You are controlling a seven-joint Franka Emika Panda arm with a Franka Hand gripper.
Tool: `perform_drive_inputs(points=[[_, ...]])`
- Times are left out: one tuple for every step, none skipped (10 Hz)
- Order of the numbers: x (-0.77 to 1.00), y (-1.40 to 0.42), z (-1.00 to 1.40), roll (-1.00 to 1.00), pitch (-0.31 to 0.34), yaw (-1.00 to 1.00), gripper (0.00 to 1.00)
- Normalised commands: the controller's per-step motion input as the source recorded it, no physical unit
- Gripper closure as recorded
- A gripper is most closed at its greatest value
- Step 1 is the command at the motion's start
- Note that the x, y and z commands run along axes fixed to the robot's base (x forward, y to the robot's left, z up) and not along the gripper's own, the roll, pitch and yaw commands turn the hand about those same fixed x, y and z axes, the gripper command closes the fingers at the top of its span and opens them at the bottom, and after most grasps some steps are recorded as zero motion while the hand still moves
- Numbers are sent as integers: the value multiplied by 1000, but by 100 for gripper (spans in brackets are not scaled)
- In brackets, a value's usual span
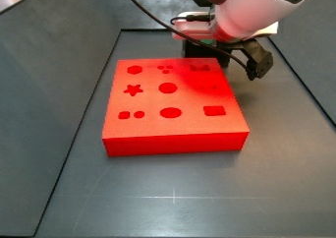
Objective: Pick up the round object. Move up. Place the round object on the fixture. Regrasp the round object. Move to above the board. Insert the round object.
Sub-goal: Regrasp the round object, then move to above the board.
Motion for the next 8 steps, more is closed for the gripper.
perform_drive_inputs(points=[[15, -22, -173, 63, -1, 3, 0], [15, -22, -173, 63, -1, 3, 0], [15, -22, -173, 63, -1, 3, 0], [0, 0, 0, 0, 0, 0, 100], [117, 358, 1000, -185, -29, 5, 100], [112, 354, 1000, -195, -26, -5, 100], [98, 331, 1000, -193, -29, -11, 100], [90, 315, 1000, -176, -40, -13, 100]])
